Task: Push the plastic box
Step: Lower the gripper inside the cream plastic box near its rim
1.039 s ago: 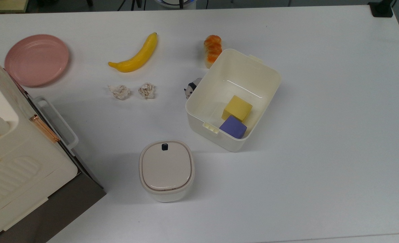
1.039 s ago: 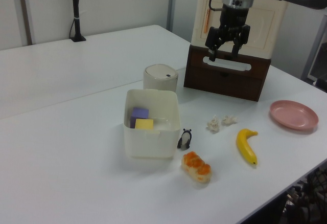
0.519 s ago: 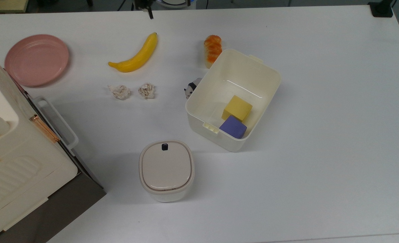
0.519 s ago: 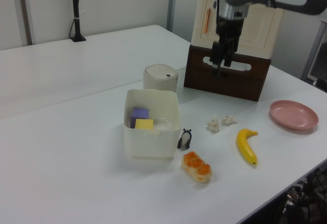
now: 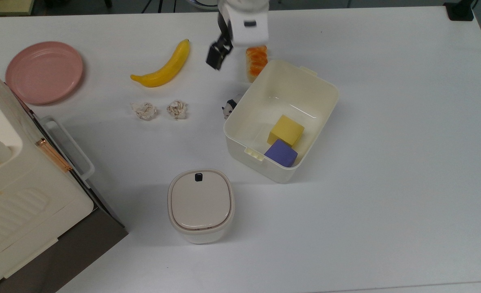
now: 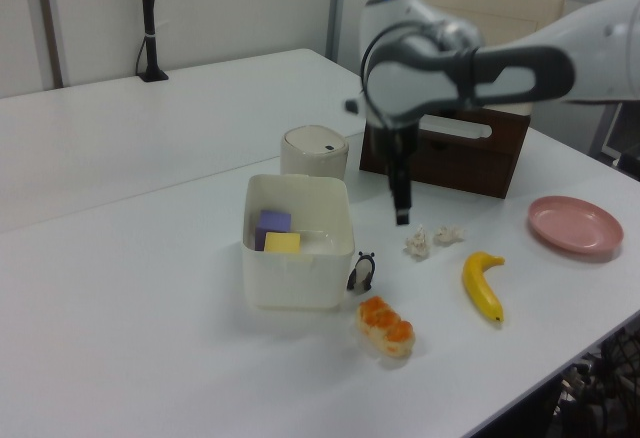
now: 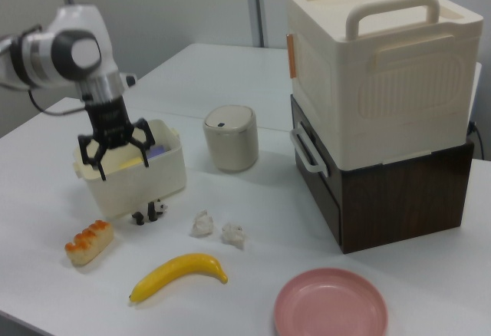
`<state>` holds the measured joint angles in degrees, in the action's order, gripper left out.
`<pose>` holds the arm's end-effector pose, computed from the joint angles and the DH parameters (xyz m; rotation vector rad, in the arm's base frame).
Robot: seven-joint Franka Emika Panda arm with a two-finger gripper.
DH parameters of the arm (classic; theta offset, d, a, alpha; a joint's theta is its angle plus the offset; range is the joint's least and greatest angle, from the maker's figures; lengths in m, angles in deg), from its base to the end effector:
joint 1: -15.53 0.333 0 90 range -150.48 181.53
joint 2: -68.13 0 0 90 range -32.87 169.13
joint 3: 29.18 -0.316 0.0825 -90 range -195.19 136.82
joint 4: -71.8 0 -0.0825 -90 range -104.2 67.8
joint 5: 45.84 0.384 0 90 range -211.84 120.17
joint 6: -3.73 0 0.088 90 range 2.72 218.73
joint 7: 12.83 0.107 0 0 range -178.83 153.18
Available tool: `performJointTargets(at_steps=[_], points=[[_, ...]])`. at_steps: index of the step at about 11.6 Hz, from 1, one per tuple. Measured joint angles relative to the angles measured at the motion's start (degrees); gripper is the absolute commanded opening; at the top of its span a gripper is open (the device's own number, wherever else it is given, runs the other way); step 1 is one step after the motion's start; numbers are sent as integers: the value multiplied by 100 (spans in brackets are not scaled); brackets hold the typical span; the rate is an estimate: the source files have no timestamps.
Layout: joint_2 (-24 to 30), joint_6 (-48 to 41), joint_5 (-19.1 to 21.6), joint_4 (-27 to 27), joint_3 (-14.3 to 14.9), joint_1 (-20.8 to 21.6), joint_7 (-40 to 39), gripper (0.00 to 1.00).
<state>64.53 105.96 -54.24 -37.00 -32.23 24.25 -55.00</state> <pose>0.5477 0.1008 0.4531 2.6782 1.4380 -0.3155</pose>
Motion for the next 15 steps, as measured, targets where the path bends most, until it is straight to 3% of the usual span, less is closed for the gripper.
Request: performJointTargets(at_steps=[3, 15], points=[[-367, 366, -82, -113, 3, 89, 218, 100], [-578, 733, -89, -11, 11, 185, 814, 100]])
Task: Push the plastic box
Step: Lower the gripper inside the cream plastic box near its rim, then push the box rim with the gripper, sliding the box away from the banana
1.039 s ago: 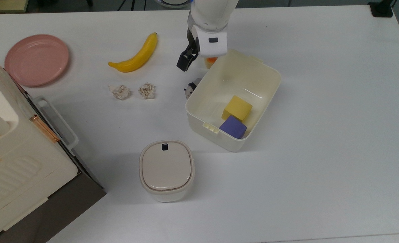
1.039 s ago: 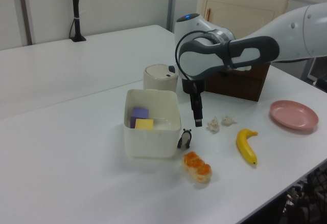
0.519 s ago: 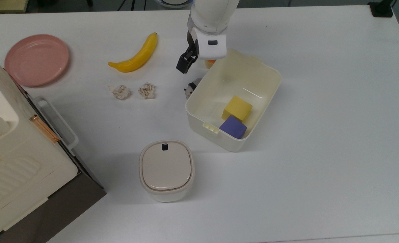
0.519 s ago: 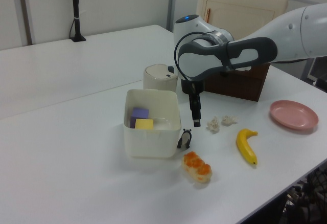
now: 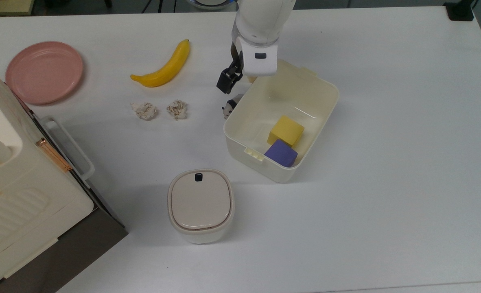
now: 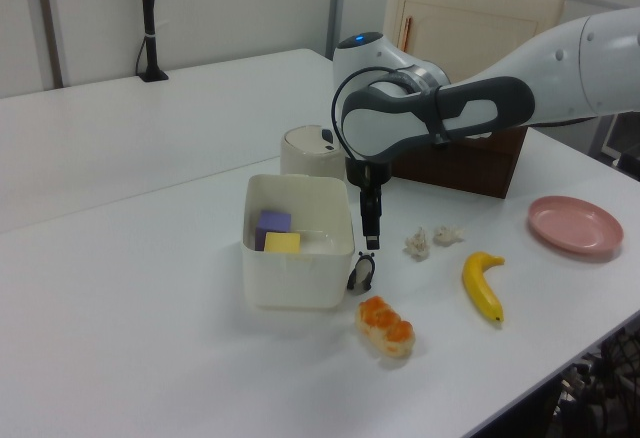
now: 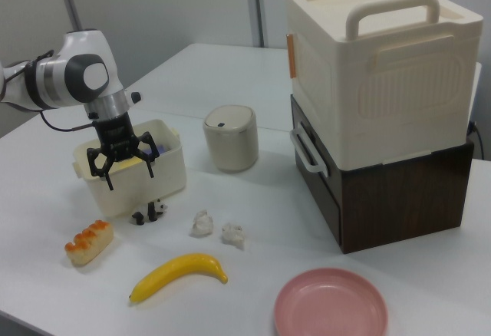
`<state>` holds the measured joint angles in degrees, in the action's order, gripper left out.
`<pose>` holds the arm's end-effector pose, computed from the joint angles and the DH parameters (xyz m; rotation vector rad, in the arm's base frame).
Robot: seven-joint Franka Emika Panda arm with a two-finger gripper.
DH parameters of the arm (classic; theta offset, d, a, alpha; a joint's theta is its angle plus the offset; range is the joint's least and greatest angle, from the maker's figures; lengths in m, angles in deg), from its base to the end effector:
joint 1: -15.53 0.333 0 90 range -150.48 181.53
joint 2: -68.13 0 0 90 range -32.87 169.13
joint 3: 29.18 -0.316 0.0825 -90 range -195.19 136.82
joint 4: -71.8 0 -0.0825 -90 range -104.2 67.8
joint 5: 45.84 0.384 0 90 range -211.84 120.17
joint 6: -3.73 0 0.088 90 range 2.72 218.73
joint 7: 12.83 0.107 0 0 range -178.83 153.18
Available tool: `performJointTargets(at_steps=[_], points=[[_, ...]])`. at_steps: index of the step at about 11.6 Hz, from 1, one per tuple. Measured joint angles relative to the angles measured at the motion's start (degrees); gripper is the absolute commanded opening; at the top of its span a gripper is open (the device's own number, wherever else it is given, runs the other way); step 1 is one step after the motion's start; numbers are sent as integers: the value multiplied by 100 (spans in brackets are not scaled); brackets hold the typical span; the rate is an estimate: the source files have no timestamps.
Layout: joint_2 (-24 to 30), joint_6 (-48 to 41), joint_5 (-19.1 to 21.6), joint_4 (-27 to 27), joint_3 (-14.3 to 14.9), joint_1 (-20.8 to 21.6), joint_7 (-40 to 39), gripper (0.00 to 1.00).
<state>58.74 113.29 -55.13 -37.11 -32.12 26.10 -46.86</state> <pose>0.5681 0.1236 0.4036 2.7217 1.3076 -0.2640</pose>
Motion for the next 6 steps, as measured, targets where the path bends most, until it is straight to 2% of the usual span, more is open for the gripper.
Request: performJointTargets(at_steps=[5, 6], points=[[-130, 68, -4, 93, -1, 125, 526, 100], [-151, 68, -113, 119, -1, 158, 609, 100]])
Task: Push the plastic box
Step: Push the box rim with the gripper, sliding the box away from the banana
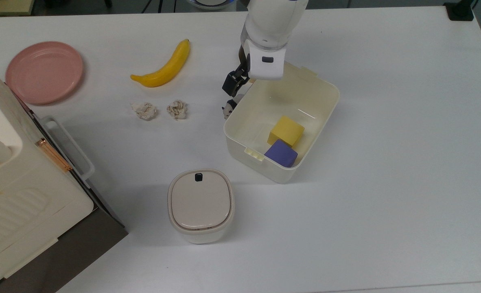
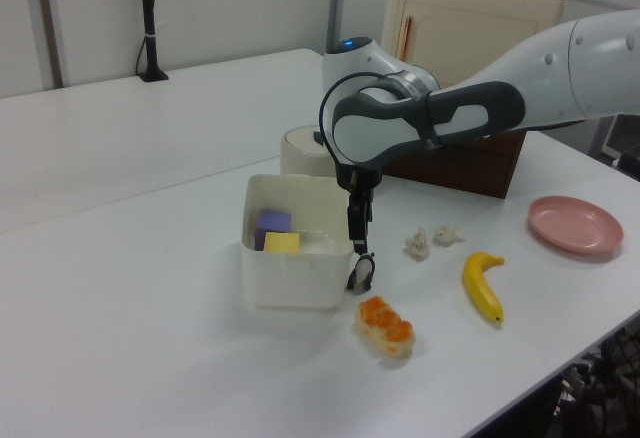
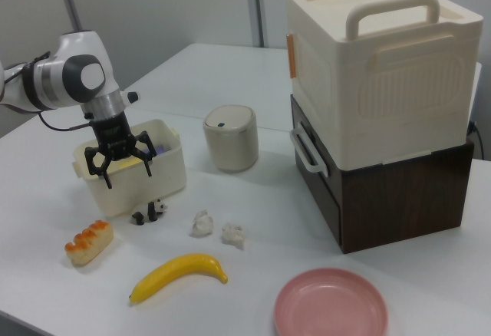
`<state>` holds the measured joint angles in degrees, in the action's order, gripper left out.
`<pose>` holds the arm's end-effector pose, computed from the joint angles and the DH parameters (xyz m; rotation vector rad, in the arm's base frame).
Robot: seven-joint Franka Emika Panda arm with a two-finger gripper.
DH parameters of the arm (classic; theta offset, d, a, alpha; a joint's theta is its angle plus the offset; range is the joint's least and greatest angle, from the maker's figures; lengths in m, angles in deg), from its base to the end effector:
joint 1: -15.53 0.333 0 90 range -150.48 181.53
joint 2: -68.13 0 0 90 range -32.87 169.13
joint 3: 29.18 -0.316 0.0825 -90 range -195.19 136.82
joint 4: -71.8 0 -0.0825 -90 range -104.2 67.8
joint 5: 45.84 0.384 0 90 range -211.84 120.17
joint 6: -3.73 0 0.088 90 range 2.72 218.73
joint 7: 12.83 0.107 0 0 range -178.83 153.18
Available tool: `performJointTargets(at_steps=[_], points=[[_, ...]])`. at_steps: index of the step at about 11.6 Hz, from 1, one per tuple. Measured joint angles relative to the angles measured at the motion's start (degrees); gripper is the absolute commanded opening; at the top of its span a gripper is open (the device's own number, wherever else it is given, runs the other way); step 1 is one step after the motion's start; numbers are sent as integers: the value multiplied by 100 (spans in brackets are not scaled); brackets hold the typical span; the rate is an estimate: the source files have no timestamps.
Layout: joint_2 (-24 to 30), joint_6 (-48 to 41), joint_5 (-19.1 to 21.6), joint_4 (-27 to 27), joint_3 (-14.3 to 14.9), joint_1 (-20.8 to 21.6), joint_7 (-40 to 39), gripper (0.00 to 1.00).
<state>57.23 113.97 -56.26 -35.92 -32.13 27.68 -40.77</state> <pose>0.5726 0.1402 0.3985 2.7412 1.2020 -0.2430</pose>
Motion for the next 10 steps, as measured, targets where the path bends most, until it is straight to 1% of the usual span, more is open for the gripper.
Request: performJointTargets(at_steps=[2, 10], points=[[-66, 0, -271, 72, -6, 113, 359, 100], [-681, 0, -309, 913, -8, 405, 923, 100]])
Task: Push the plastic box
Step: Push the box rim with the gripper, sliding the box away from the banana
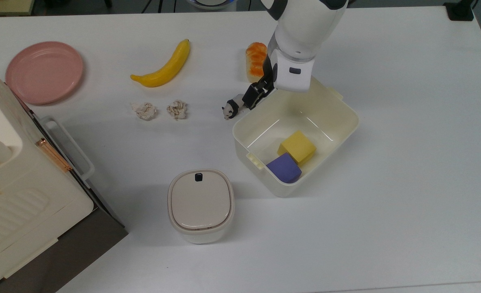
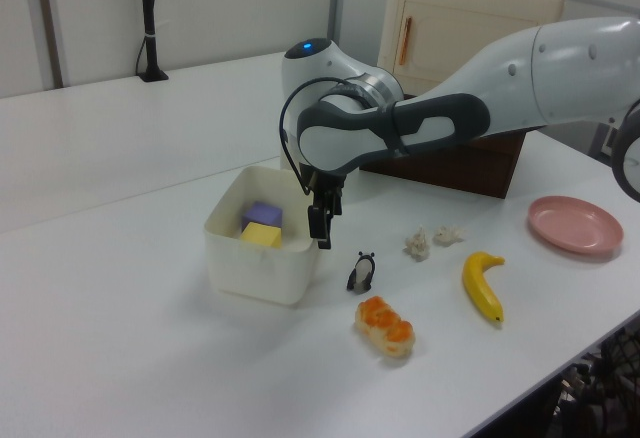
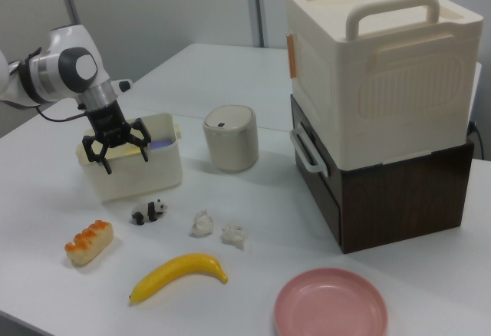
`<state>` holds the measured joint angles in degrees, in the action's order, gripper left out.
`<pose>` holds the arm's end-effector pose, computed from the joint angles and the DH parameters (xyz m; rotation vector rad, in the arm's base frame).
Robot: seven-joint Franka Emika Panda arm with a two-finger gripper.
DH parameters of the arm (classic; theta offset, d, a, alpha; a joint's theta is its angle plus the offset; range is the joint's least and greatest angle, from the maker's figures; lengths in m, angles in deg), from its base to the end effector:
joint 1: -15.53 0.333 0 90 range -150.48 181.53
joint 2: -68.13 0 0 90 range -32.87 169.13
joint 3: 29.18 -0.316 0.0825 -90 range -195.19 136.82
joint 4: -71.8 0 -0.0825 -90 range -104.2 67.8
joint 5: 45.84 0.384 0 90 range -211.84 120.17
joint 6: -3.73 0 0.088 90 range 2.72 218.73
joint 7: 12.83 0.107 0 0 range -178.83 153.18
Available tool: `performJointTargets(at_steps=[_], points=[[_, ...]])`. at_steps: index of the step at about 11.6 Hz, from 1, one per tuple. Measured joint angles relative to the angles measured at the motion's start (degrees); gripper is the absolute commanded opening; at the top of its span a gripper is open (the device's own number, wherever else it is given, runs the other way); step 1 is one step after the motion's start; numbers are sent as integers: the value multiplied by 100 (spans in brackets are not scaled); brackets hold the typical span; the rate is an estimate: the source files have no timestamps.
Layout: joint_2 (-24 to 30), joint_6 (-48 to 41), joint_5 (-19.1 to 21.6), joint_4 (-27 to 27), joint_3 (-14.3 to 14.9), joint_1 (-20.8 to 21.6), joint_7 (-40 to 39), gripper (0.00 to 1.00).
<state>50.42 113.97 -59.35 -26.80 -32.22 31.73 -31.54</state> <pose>0.6034 0.1905 0.3987 2.7305 1.0815 -0.1527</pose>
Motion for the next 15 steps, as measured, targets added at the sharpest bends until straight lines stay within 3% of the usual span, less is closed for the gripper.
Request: performJointTargets(at_steps=[8, 15], points=[[-607, -91, 0, 783, 13, 37, 417, 100], [-751, -101, -1, 1150, 115, 97, 652, 100]])
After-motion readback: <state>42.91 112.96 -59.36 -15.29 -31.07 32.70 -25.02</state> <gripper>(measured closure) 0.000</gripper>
